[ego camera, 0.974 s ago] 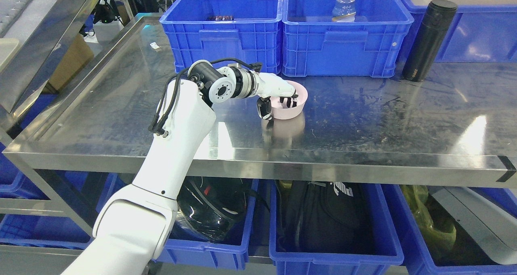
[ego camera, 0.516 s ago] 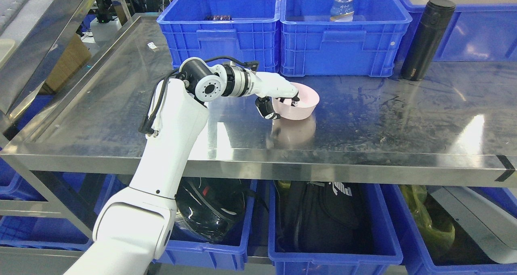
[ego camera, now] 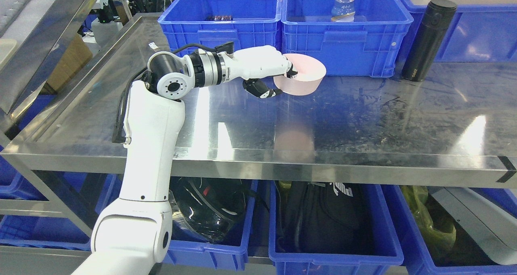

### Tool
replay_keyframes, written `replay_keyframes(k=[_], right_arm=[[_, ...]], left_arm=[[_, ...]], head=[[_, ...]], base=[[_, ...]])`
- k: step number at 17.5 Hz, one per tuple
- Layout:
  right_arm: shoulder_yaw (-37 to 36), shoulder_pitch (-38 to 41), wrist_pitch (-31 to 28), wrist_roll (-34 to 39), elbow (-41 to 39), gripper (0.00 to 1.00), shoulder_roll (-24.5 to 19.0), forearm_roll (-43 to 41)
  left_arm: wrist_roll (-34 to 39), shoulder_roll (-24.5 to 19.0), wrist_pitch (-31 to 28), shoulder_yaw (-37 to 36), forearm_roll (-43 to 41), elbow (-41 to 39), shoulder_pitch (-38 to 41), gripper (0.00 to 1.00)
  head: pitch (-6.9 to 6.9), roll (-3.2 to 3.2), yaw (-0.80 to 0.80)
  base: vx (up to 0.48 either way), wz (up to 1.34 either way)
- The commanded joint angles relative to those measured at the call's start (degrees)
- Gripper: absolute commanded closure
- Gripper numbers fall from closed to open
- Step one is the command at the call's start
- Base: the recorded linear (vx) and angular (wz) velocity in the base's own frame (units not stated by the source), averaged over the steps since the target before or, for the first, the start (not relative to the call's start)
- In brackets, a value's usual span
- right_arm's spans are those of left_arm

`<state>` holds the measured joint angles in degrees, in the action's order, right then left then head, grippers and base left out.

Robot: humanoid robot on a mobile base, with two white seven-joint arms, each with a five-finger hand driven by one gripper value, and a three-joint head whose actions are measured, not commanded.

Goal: Stack pink IKEA bowl on shelf middle layer
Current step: 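Lift the pink bowl off the shelf with the left hand, then hold the pink bowl raised in the left hand while the robot drives to the rack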

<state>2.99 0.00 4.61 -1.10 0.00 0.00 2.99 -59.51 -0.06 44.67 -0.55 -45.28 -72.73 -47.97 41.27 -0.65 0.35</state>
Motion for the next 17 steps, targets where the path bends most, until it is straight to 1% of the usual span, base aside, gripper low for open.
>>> replay_keyframes(k=[1,4,8,11,17], right_arm=[[0.00,0.26,0.05,0.04,-1.00,0.00,1.00,0.00],[0.00,0.26,0.05,0.04,-1.00,0.00,1.00,0.00],[0.00,0.18,0.05,0.04,-1.00,0.00,1.00,0.00],[0.00,0.26,0.05,0.04,-1.00,0.00,1.00,0.00],[0.00,0.26,0.05,0.04,-1.00,0.00,1.00,0.00]], left_arm=[[0.36,-0.94,0.33,8.73,2.21,-8.92,0.77,0.99],[0.44,-0.94,0.33,6.97,2.21,-9.01,0.77,0.99],[0.36,-0.94,0.33,5.91,2.21,-9.62,0.86,0.99],[0.36,-0.94,0.33,5.91,2.21,-9.89,0.77,0.99],[0.36,-0.94,0.33,5.91,2.21,-9.98,1.04,0.99]], head=[[0.00,0.00,0.00],[0.00,0.00,0.00],[0.00,0.00,0.00],[0.00,0.00,0.00],[0.00,0.00,0.00]], base=[[0.000,0.02],[0.002,0.02],[-0.006,0.30],[-0.010,0.73],[-0.005,1.10]])
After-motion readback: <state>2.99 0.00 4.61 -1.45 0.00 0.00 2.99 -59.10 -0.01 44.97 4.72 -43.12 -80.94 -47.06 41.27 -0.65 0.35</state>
